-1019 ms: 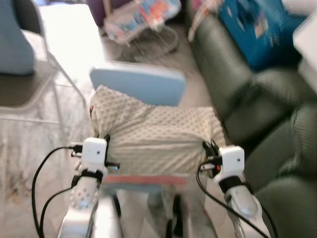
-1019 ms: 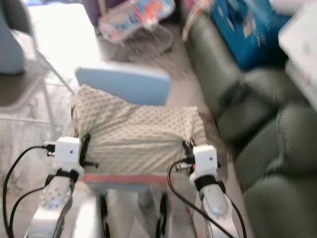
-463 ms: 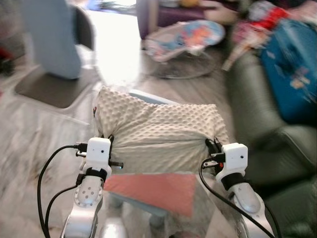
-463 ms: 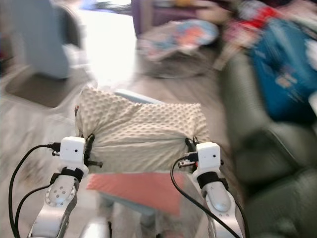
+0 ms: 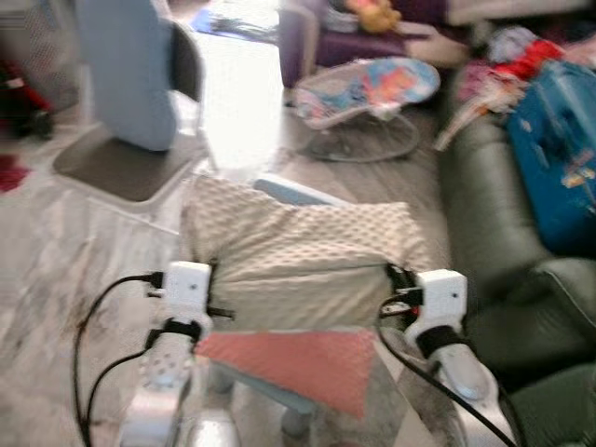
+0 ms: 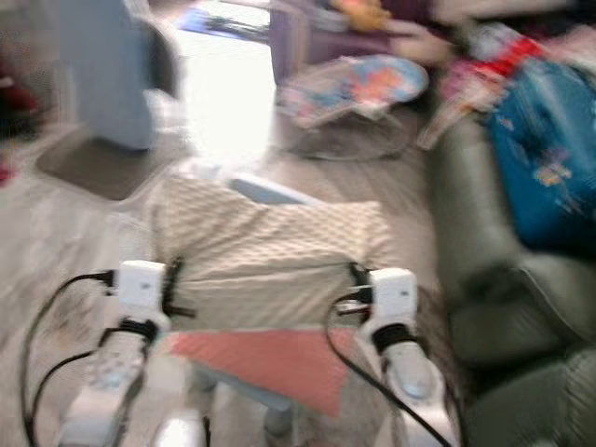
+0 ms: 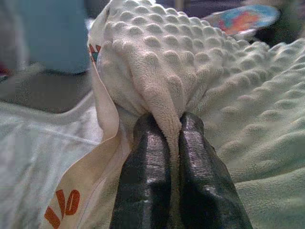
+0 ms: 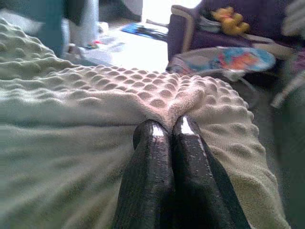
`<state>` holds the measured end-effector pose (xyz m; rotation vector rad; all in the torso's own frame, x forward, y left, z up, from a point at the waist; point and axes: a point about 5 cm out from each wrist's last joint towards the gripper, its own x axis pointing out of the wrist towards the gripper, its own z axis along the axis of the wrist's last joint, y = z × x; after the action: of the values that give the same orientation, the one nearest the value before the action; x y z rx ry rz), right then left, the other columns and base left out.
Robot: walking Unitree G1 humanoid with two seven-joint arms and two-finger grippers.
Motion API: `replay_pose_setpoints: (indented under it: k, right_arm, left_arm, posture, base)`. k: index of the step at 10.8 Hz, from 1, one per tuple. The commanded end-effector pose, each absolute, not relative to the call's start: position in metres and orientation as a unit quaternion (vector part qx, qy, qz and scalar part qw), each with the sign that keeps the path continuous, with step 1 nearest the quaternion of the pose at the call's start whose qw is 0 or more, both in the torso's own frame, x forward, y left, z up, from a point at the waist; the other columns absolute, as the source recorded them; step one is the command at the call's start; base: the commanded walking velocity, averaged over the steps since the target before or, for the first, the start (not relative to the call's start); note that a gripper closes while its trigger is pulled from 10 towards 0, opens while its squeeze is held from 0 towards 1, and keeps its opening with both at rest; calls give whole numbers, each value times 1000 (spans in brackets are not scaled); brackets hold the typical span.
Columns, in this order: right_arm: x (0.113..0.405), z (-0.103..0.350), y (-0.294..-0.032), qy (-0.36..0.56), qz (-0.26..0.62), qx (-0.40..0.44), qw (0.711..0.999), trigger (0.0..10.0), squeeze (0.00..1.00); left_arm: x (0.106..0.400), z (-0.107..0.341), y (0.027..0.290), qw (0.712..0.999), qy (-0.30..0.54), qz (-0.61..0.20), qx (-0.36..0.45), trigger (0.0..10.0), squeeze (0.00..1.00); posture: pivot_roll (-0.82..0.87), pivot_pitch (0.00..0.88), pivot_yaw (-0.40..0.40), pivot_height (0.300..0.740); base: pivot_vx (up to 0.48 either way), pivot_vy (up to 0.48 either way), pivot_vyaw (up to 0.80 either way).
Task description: Move the pillow to the sofa
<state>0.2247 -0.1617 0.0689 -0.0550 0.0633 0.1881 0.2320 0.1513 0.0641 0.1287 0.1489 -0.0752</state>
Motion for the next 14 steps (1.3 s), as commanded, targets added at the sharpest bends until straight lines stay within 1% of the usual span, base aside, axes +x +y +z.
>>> replay_pose_setpoints:
  k: [1, 6, 10, 14]
  right_arm:
    - [224, 71, -176, 37, 71, -39, 996, 10000, 0]
    - [221, 69, -178, 43, 75, -36, 996, 10000, 0]
    - [219, 66, -178, 51, 82, -34, 995, 10000, 0]
    - [219, 65, -177, 52, 81, -35, 995, 10000, 0]
  left_arm:
    - [231, 65, 149, 994, 76, -41, 63, 10000, 0]
    - [228, 65, 149, 994, 82, -47, 62, 10000, 0]
    - [228, 62, 156, 993, 96, -39, 62, 10000, 0]
    - [230, 63, 154, 993, 97, -43, 56, 10000, 0]
  posture:
    - [-39, 70, -57, 740]
    - [-40, 83, -52, 740]
    - [-40, 93, -50, 740]
    - [-42, 91, -47, 740]
  base:
    - [-304, 0, 0]
    - [-304, 0, -490]
    - [-303, 0, 0]
    - [-304, 0, 0]
